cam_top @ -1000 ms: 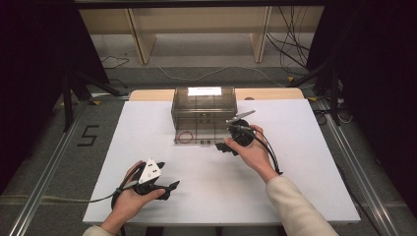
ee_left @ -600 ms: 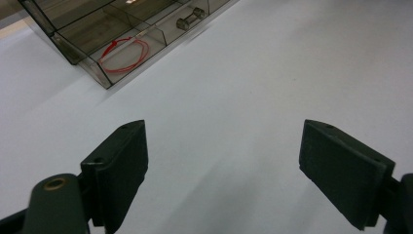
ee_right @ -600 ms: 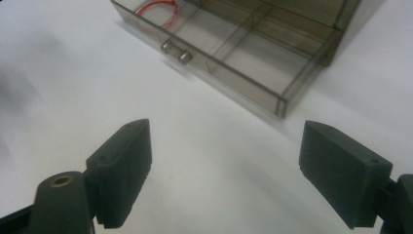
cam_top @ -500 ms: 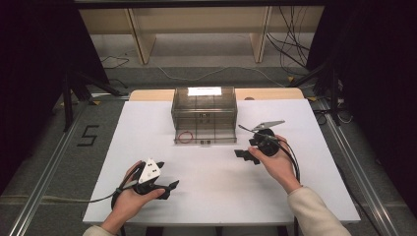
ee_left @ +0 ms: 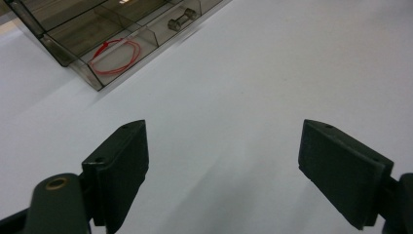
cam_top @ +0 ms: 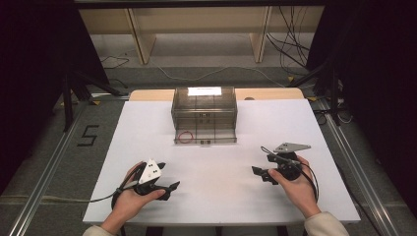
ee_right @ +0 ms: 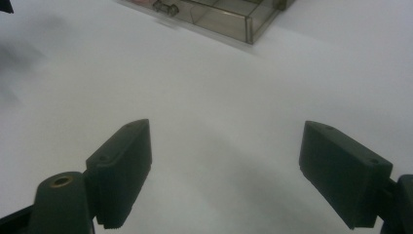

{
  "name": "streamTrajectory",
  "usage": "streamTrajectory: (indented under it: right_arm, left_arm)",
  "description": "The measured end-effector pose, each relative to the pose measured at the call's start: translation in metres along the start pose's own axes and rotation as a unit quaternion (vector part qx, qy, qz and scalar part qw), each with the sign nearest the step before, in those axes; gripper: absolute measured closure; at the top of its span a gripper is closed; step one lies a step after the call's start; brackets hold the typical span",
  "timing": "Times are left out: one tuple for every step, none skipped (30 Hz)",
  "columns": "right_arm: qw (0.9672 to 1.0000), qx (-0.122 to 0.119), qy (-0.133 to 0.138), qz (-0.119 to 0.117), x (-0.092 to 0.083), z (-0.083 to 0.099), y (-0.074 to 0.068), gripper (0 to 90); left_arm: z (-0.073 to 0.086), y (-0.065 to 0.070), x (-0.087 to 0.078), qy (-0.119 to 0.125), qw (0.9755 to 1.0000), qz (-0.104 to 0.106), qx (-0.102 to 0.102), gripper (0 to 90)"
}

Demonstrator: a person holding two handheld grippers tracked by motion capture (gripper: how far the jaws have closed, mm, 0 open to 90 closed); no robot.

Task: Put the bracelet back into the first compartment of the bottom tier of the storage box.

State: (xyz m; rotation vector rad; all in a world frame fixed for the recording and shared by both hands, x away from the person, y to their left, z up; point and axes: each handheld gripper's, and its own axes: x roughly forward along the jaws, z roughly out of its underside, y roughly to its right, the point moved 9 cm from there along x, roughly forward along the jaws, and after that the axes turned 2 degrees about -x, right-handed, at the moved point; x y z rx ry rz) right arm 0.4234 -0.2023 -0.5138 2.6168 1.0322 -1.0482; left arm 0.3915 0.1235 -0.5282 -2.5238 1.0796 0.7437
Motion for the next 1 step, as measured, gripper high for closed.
streamTrajectory:
  right_arm:
    - [1.0000,-0.002,0.002,0.002,-0.0013,0.0024,0.0012,19.9]
  left_arm:
    - [-0.0009,0.0020,0.0009,0.001,1.0000,0.003,0.001,18.6]
